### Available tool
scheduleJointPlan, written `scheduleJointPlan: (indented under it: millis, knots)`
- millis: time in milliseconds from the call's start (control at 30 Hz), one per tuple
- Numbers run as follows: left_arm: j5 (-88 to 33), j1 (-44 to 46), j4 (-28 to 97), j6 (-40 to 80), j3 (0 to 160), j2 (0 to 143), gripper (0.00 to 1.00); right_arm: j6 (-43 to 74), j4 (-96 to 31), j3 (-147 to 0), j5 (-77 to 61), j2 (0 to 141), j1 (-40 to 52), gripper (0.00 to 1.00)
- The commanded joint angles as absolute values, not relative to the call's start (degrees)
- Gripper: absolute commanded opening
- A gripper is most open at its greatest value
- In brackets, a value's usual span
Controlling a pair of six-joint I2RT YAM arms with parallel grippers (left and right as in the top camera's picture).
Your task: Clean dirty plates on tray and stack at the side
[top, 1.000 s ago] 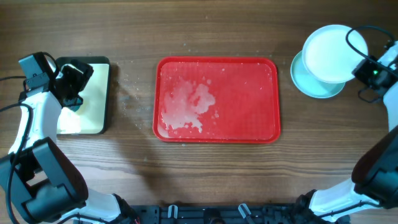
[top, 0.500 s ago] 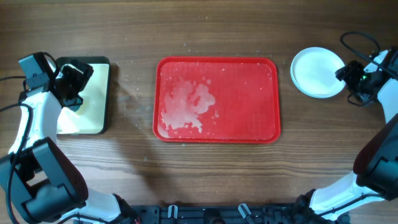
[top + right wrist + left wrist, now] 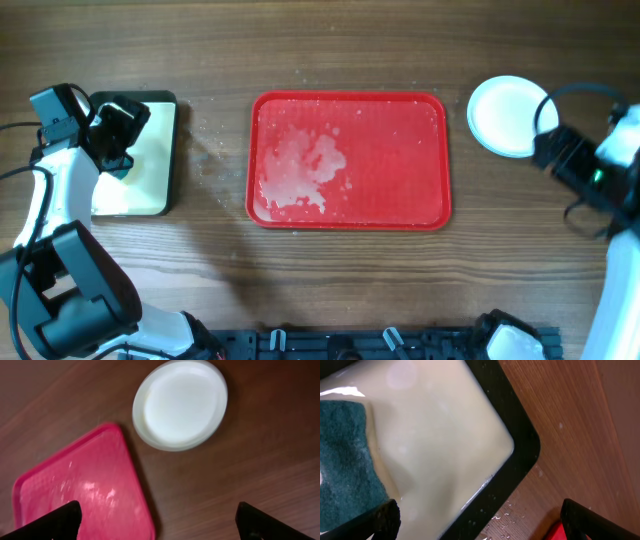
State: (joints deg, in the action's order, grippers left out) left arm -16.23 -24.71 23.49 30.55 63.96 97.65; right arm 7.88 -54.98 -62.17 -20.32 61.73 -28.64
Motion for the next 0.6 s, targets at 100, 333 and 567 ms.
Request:
scheduleJointPlan:
  millis: [100,333,567]
  knots:
    - [-16.7,-24.6,23.4,30.5,64.0,97.5,1.00,19.9,-61.7,-59.9,-22.9,50.9,-28.3,1.00]
    - [-16.7,-24.6,23.4,30.5,64.0,97.5,1.00,22.5,-61.6,-59.9,-19.1,51.6,-28.3,1.00]
    - [-16.7,-24.6,23.4,30.5,64.0,97.5,1.00,17.5,-58.2,-58.5,-25.6,56.2,-27.3,1.00]
